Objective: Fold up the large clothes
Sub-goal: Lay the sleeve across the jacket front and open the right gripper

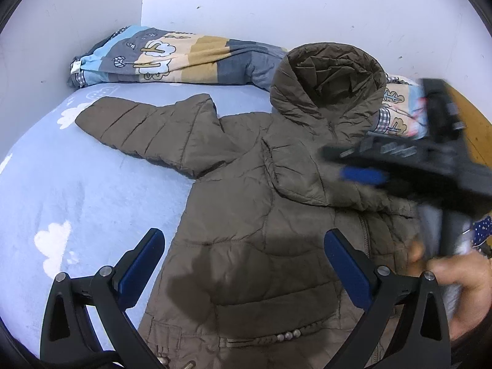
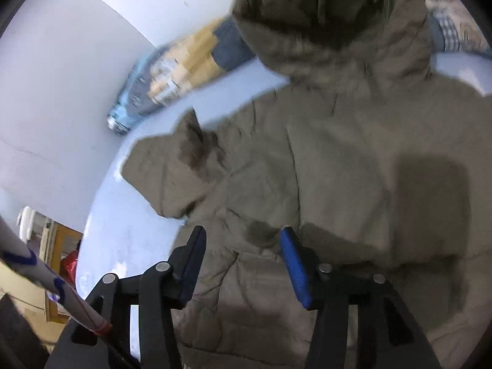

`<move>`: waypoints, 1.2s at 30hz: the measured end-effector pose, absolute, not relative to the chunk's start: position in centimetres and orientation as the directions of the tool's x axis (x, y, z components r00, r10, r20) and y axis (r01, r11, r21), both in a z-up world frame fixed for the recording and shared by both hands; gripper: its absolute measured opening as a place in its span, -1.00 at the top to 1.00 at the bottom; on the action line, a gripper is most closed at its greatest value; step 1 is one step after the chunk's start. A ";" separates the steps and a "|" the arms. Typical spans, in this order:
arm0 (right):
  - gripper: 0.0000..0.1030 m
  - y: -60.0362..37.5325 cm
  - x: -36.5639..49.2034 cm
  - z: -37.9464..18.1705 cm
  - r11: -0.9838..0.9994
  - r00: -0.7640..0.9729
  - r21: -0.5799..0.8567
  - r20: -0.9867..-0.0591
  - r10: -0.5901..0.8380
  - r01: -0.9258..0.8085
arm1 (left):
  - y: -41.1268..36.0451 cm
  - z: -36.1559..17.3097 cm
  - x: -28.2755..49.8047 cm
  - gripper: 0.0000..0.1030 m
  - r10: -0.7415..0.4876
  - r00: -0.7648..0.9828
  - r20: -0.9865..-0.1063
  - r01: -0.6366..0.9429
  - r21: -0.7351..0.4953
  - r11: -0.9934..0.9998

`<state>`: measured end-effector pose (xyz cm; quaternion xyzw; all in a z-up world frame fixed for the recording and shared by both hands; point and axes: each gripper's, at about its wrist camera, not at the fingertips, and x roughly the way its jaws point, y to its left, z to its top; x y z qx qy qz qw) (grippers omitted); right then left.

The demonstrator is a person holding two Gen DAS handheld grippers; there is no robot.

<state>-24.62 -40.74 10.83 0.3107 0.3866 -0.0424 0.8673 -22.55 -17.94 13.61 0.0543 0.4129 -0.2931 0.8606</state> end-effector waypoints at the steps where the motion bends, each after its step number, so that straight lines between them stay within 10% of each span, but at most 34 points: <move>1: -0.14 -41.5 -25.4 11.5 0.806 0.707 0.491 -0.694 0.134 0.331 | -18.1 13.5 -22.6 -1.00 -0.457 0.486 -0.744 0.549 -0.147 0.823; 9: -0.20 -52.9 -32.4 9.9 0.682 0.497 0.213 -0.831 -0.250 0.700 | -18.9 12.8 -22.8 -1.00 -0.442 0.479 -0.758 0.552 -0.132 0.823; 36: -0.70 -43.0 -25.3 7.2 0.871 0.477 0.112 -0.866 -0.152 0.479 | -18.6 12.4 -21.6 -1.00 -0.418 0.468 -0.779 0.518 -0.142 0.844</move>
